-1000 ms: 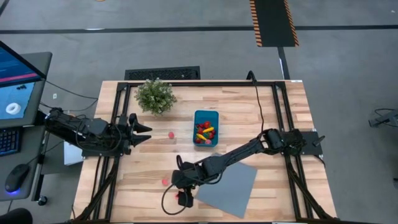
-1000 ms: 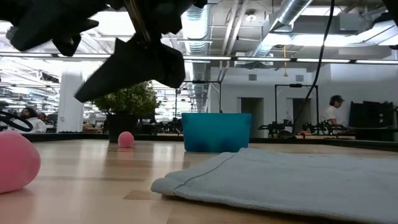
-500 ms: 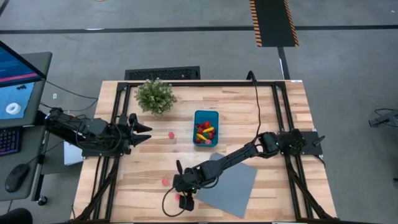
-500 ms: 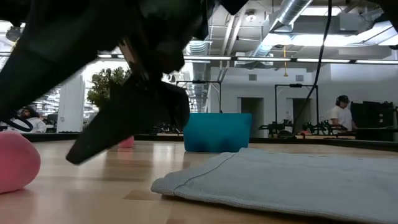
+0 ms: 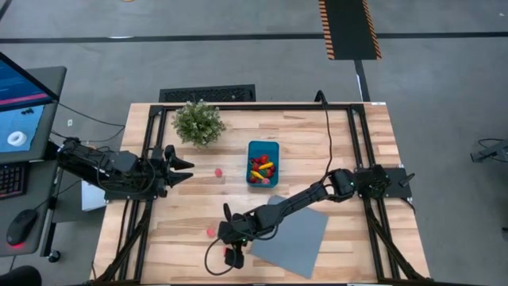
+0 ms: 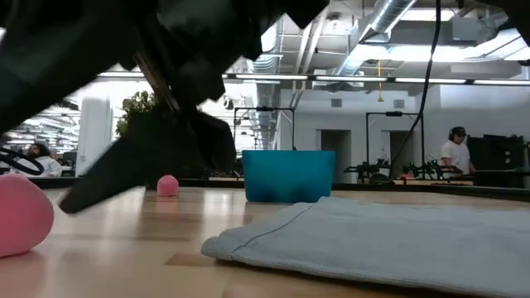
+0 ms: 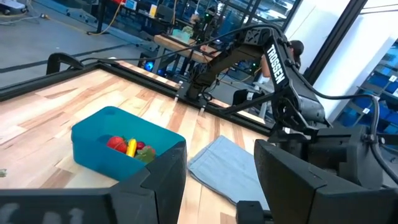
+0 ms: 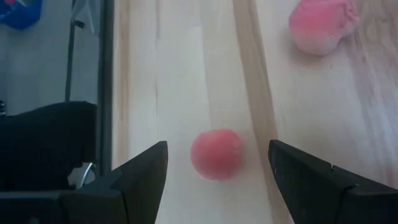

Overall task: Pick and placing Produce into tupperware
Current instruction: Put the peach into the blue bin

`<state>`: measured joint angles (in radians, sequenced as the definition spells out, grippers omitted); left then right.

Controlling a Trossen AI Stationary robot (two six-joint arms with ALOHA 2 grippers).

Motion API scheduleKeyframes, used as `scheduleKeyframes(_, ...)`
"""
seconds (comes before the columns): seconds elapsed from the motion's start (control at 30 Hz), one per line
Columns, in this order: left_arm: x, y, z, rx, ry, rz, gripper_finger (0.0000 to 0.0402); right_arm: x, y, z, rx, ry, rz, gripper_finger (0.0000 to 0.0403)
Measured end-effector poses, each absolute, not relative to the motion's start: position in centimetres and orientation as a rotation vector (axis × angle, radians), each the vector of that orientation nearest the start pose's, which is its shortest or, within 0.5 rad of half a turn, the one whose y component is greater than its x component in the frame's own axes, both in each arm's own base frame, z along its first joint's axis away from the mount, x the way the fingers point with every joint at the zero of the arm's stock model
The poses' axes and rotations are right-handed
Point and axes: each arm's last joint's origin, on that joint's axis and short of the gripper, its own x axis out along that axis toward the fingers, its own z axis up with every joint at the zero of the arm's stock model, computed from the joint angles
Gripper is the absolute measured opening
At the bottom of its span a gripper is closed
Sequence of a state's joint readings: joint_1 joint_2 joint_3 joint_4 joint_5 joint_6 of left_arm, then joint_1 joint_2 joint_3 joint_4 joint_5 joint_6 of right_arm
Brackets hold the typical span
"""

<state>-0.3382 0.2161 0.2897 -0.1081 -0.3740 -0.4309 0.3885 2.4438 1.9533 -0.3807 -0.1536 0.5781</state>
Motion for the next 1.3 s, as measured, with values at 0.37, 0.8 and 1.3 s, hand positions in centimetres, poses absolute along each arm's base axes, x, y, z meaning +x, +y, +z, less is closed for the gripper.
scheduleKeyframes(0.37, 9.5, -2.2, 23.4, -0.417, 0.035, 0.044, 0.0178, 49.2, 20.9, 12.4, 0.434, 0.966, 0.256, 0.0302)
scheduleKeyframes(0.8, 9.5, -2.2, 23.4, -0.419, 0.032, 0.042, 0.0178, 49.3, 21.4, 11.7, 0.454, 0.997, 0.289, 0.0301)
scheduleKeyframes(1.3, 9.5, -2.2, 23.4, -0.421, 0.031, 0.042, 0.0178, 48.7, 21.6, 11.3, 0.386, 1.026, 0.250, 0.0128)
